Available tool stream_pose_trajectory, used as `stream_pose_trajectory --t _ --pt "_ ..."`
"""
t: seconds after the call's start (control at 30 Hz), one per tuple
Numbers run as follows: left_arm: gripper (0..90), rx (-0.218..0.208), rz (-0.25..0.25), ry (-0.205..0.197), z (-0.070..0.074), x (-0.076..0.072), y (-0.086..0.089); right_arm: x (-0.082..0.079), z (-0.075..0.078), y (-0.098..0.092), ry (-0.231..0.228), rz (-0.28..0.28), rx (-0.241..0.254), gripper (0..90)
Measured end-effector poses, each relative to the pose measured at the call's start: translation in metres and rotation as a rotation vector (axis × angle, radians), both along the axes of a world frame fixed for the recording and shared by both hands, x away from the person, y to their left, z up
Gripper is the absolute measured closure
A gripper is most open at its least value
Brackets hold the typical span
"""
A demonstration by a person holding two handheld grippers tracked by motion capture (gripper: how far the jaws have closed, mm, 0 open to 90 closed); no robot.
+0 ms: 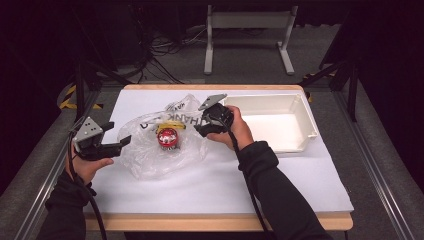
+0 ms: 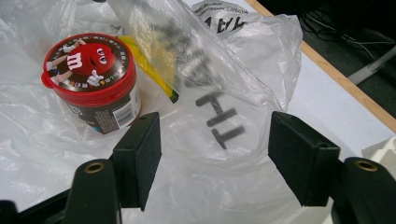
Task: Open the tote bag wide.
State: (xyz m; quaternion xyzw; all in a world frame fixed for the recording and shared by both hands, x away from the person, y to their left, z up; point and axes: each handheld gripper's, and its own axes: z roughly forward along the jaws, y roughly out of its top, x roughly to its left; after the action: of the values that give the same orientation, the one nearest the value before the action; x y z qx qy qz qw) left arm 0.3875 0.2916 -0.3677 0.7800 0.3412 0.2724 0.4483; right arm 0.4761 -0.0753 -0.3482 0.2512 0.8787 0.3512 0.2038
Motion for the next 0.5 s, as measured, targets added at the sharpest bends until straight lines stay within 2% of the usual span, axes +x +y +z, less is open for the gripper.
stream_pose_trajectory --t 0.13,0.3,0.43,0.5 --pt "27.2 0.000 -0.062 -0.024 0.012 -0.021 -0.010 -0.004 0.002 -0.009 -0.013 -0.004 0.006 34.0" --pt "27.9 0.020 -0.142 0.000 0.010 -0.028 -0.027 -0.013 0.007 -0.025 -0.034 -0.010 0.024 33.7" --pt "28.5 0.051 -0.152 0.022 0.003 -0.027 -0.034 -0.019 0.007 -0.031 -0.037 -0.004 0.023 34.1" --pt "29.7 0.059 -0.135 0.033 -0.002 -0.025 -0.034 -0.021 0.008 -0.032 -0.046 -0.003 0.018 34.1"
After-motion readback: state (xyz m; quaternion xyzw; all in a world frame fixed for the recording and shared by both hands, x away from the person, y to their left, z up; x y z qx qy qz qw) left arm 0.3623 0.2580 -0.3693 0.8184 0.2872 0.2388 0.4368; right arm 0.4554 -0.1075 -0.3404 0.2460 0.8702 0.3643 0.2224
